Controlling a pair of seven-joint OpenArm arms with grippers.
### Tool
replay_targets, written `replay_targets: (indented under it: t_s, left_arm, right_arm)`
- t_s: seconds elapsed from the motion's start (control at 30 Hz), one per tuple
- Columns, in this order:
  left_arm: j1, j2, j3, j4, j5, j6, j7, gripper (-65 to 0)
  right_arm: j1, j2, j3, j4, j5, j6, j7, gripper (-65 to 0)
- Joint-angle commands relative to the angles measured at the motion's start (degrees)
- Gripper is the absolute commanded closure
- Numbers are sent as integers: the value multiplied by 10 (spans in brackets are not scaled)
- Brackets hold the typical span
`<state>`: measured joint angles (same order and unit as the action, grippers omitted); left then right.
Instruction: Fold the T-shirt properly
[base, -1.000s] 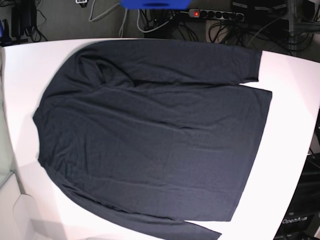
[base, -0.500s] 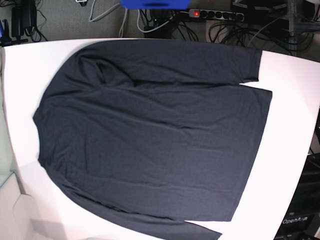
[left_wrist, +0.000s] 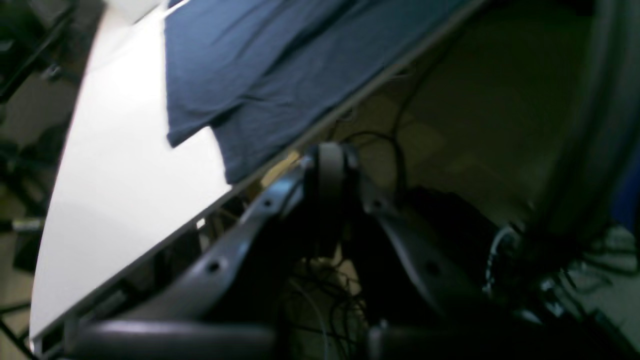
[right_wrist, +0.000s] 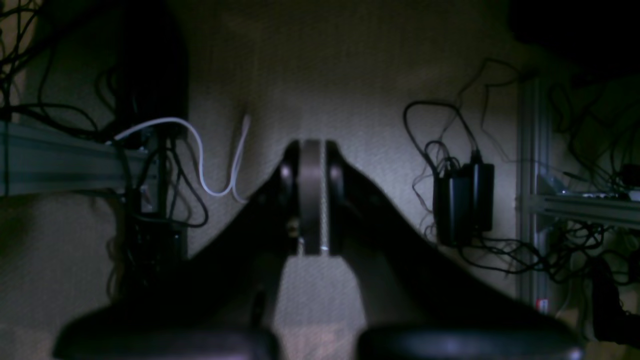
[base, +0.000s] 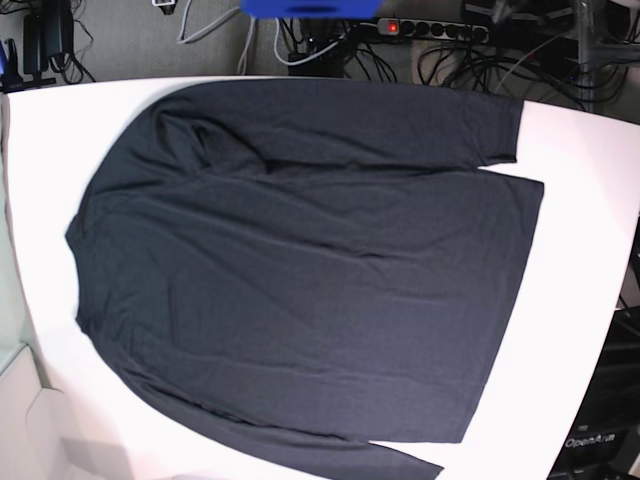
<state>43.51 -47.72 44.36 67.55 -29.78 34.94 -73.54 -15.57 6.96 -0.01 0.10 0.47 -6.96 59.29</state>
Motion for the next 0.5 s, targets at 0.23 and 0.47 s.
replay_targets:
  t_s: [0.23,0.47]
  left_arm:
    - [-19,-23,9,21,-79,3,-14,-5]
    - [-84,-49,69,75,-125,3,-14,-153]
  right_arm:
    - [-7,6,1,-1,3,-8,13,0]
    - [-7,6,1,-1,3,-8,13,0]
